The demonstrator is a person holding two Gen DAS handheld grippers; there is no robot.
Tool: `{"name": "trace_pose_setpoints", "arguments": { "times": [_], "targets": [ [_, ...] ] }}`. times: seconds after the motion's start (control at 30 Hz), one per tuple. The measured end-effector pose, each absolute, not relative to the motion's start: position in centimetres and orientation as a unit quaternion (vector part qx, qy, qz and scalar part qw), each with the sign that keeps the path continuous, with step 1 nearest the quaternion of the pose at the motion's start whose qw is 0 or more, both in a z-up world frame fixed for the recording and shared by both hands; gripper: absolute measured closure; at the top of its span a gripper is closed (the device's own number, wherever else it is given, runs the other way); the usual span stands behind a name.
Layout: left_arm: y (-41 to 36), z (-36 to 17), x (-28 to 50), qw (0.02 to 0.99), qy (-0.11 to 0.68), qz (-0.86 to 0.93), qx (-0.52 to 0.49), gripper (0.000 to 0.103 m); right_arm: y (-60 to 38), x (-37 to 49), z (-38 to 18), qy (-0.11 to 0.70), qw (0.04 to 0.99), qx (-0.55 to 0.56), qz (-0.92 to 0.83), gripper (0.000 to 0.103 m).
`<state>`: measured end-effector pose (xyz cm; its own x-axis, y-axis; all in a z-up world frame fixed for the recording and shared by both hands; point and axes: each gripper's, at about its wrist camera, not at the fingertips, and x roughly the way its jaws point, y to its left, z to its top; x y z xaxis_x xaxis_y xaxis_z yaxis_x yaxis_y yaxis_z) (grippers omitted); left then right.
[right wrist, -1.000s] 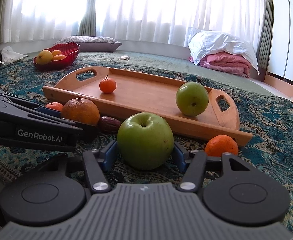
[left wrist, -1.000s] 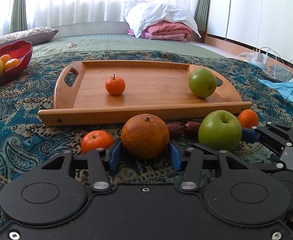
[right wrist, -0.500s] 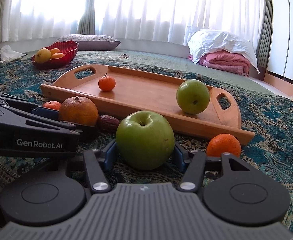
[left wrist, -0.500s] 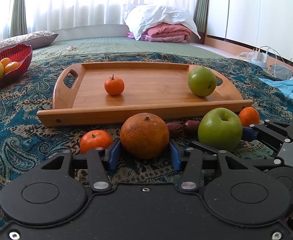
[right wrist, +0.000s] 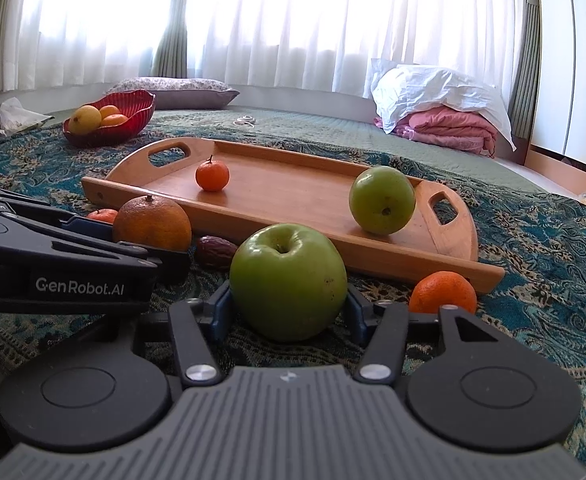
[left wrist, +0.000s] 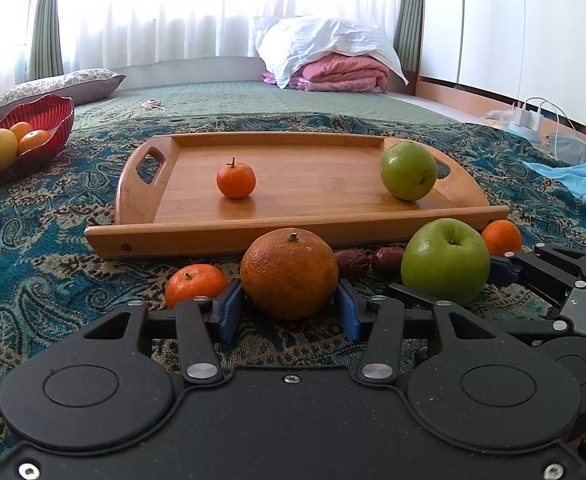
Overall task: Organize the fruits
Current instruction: 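Grasp the large dull orange with the left tool while the right tool grasps another green apple, then lift and carry the orange over the tray with the left tool while the right tool carries the apple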
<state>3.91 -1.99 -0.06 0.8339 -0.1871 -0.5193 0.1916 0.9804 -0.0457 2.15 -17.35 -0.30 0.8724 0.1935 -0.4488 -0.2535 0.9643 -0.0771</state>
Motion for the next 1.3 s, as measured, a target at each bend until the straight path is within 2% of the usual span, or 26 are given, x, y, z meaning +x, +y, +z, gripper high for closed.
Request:
{"name": "trace_pose_setpoints", "arguments": {
  "times": [0.4,0.87,1.3],
  "targets": [
    [-1.5,2.3,4.2,0.966,0.241,-0.090,0.004,0.056,-17.8,2.2,1.6,0.203,0.972,-0.042,0.109,0.044],
    [0.9,6.9,8.6,0.974,0.217,-0.065,-0.012,0.057,-19.6,6.7,7.1,0.169,0.983,-0.017,0.077,0.044],
    [3.7,8.2,16.4,0.969,0.240,-0.050,-0.026,0.057,-23.9,15.4,8.5,0.226,0.973,0.018,0.041,0.044]
  ]
}}
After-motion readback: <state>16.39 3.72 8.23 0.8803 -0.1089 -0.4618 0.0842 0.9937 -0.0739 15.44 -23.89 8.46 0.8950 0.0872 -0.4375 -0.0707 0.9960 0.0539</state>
